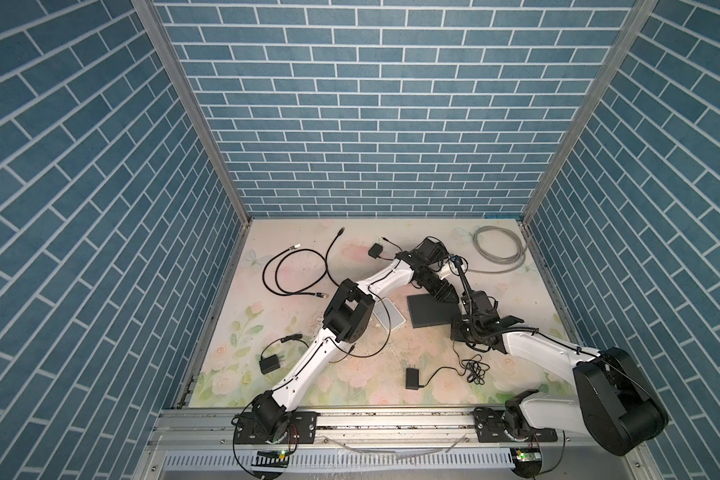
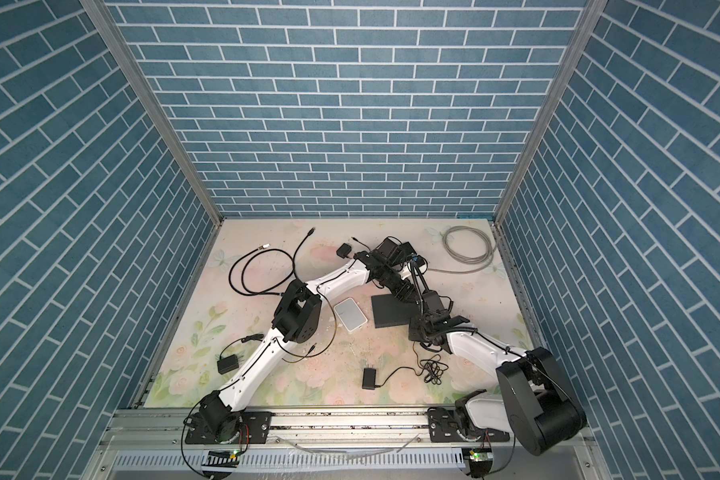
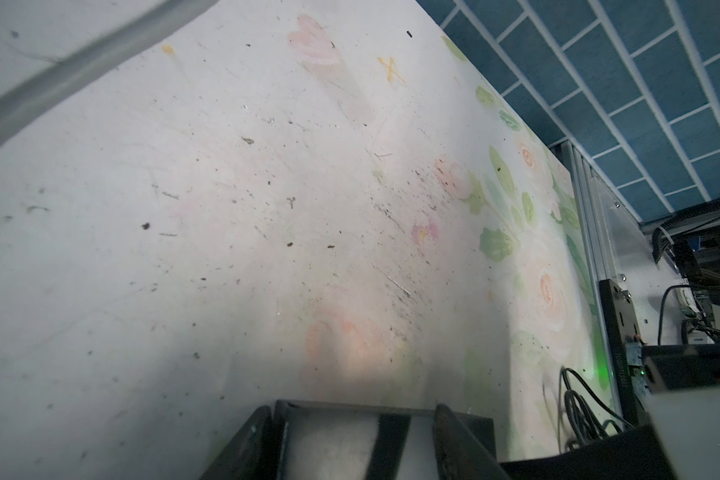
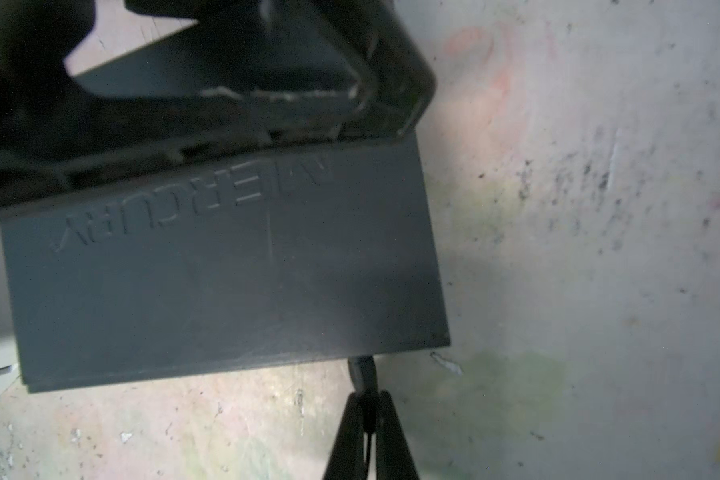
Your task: Insert the plug into the switch port
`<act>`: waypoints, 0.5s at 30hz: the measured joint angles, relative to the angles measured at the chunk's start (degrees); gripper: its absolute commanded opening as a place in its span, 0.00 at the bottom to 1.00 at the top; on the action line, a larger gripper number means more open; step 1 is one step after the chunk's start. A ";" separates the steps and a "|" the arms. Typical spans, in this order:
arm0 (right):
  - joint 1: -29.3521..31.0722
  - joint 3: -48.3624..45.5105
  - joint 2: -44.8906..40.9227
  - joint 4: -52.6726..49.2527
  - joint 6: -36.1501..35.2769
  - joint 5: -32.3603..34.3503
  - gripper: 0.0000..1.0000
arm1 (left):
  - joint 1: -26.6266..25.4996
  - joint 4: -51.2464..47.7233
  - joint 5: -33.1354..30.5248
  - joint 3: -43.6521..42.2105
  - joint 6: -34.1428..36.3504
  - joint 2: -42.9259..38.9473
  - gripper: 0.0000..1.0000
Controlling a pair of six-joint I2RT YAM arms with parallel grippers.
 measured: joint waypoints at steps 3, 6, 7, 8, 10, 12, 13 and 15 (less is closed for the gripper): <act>0.11 -0.13 0.79 0.79 -0.02 0.15 0.00 | 0.04 -0.17 0.59 -0.02 1.05 0.00 0.62; 0.20 -0.37 1.18 2.38 -0.44 0.50 0.00 | 0.11 -0.92 0.07 0.22 3.72 0.00 0.62; 0.26 -0.61 1.20 3.17 -0.79 0.68 0.00 | 0.15 -1.33 -0.22 0.46 4.46 0.00 0.62; 0.33 -0.94 1.20 4.04 -1.07 0.87 0.00 | 0.22 -1.79 -0.52 0.70 5.20 0.02 0.61; 0.39 -1.22 1.36 5.14 -1.62 1.16 0.00 | 0.35 -2.45 -0.96 0.94 6.58 0.13 0.60; 0.48 -1.22 1.86 6.19 -2.60 1.49 0.00 | 0.55 -2.67 -1.22 1.07 7.82 0.20 0.60; 0.50 -1.22 2.19 6.82 -2.93 1.57 0.00 | 0.70 -2.71 -1.25 1.07 8.57 0.22 0.60; 0.52 -1.20 2.95 7.96 -3.54 1.64 0.00 | 0.90 -2.84 -1.55 1.07 9.92 0.22 0.59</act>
